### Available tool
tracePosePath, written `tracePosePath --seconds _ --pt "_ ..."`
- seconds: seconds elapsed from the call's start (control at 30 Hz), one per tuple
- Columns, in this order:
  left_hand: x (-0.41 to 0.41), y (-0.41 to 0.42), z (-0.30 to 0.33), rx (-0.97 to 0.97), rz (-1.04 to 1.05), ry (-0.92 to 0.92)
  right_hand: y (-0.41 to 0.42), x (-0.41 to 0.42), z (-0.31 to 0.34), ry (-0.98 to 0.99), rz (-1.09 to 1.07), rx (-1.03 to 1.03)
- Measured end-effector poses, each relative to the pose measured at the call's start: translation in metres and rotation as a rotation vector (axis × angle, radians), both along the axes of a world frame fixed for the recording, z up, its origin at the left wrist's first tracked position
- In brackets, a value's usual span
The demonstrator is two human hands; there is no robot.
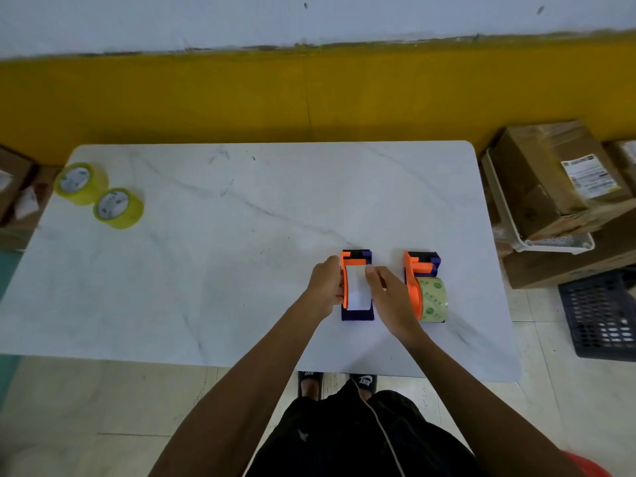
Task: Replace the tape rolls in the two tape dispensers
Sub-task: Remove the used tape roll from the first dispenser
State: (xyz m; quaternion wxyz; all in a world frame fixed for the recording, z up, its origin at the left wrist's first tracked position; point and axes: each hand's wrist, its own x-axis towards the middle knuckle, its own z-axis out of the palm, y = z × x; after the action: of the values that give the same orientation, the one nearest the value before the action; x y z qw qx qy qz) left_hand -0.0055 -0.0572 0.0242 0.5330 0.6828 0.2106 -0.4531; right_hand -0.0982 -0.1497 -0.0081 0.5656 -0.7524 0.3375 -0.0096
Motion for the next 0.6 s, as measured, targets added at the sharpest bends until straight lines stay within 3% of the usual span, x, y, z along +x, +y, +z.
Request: tracePosePath --seconds 0.2,0.6 --pt "0.002 0.000 -0.002 -0.008 -0.018 0.004 0.009 -0.002 -0.006 -0.035 -0.066 -0.143" --pt "0.003 0.002 -0.005 -0.023 0.013 0.010 -0.015 -0.016 0.012 0.000 -0.190 -0.204"
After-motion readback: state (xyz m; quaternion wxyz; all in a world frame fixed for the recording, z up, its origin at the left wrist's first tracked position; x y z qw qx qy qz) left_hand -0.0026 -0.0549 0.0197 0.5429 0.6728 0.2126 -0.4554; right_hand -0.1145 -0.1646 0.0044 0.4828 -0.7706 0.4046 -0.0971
